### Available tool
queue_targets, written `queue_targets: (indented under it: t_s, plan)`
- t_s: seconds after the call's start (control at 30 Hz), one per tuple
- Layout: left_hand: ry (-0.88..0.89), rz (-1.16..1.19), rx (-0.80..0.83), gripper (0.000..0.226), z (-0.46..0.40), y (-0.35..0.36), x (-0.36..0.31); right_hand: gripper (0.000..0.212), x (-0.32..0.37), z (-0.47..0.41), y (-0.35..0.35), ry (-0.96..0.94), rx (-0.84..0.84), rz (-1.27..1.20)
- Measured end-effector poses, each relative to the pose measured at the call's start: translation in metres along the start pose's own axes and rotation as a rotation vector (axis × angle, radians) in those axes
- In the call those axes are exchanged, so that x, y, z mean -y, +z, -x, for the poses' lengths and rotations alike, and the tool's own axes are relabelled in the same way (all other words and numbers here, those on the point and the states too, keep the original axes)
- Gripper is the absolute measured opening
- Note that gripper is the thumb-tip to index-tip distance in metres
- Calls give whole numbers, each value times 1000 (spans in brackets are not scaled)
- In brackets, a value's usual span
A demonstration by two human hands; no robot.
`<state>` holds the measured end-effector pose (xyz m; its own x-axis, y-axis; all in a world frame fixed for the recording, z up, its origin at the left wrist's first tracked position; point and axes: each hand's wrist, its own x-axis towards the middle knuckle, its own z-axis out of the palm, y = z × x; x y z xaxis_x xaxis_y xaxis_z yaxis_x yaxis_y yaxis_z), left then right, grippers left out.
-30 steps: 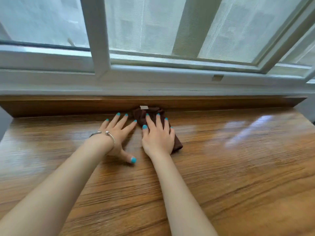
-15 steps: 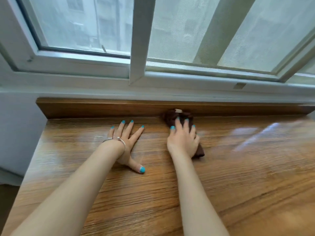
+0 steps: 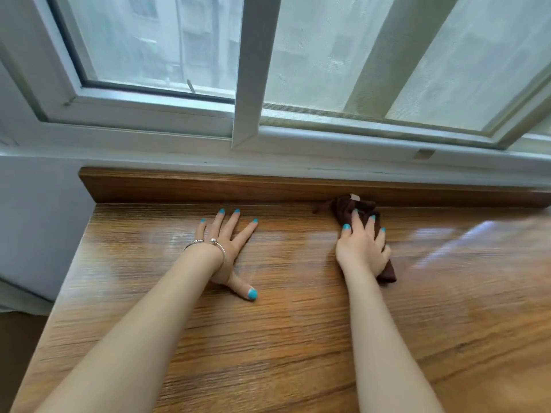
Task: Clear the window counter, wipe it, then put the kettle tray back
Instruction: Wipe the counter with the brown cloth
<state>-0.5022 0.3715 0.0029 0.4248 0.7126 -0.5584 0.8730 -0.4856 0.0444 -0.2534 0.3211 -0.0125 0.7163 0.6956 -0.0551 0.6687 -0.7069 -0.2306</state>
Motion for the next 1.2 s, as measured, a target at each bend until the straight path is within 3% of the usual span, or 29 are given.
queue_targets:
  t_s: [0.17,0.3,0.4,0.53,0.67,0.73,0.9,1.03,1.1,1.2]
  plan:
    - [-20,-19,9,145,1,0,3,51,72,63,25,-351,52,19]
    - [-21,-20,-2,150,3,2,3,51,74,72,26,-629,102,70]
    - [17,54,-45,144,7,3,4,51,44,38,17,-529,80,80]
    - [-70,27,-30,138,23,5,26,50,2,1,3,-203,11,44]
    - [-107,-31,-45,146,50,7,75,49,25,18,5,-20,-1,-3]
    - [-121,-53,-27,148,63,11,104,49,59,47,15,-47,-3,-10]
    - [-156,-5,7,152,74,31,146,50,160,143,51,-412,14,38]
    - [-122,61,-11,150,72,38,153,50,161,144,48,-589,108,66]
    - [-99,83,-41,149,70,41,153,49,133,118,40,-486,81,59]
    - [-86,90,-58,150,69,43,152,48,94,89,26,-111,26,18]
